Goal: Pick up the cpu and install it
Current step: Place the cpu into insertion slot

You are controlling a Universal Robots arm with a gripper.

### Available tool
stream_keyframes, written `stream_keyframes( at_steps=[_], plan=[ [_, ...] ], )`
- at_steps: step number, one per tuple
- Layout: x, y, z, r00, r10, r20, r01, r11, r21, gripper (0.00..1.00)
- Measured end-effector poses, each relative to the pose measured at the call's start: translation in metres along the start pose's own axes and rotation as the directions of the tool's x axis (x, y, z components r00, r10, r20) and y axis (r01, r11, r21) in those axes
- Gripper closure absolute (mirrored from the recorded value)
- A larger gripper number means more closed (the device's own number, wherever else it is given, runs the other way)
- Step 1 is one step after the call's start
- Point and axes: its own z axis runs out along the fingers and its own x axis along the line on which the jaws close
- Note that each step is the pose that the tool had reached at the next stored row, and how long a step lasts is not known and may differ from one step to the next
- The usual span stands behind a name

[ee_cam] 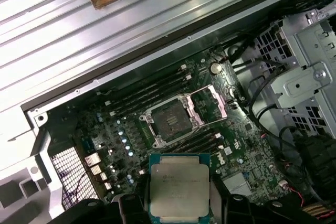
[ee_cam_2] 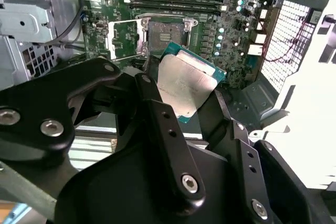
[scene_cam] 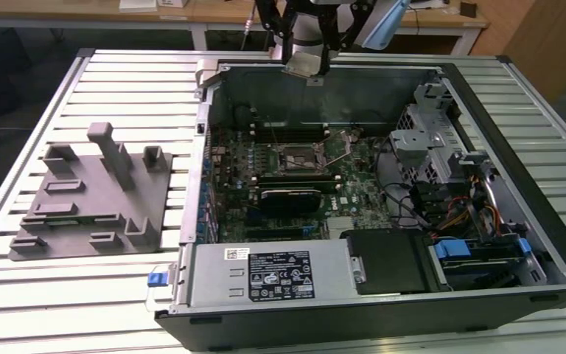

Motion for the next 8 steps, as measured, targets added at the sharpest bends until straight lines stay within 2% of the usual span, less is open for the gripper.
stream_keyframes(
  at_steps=[8],
  plan=[
    [0.0001,0.0002,0.0006,0.9974,0.073,0.0025,-0.073,0.9974,0.0006,0.46]
  ],
)
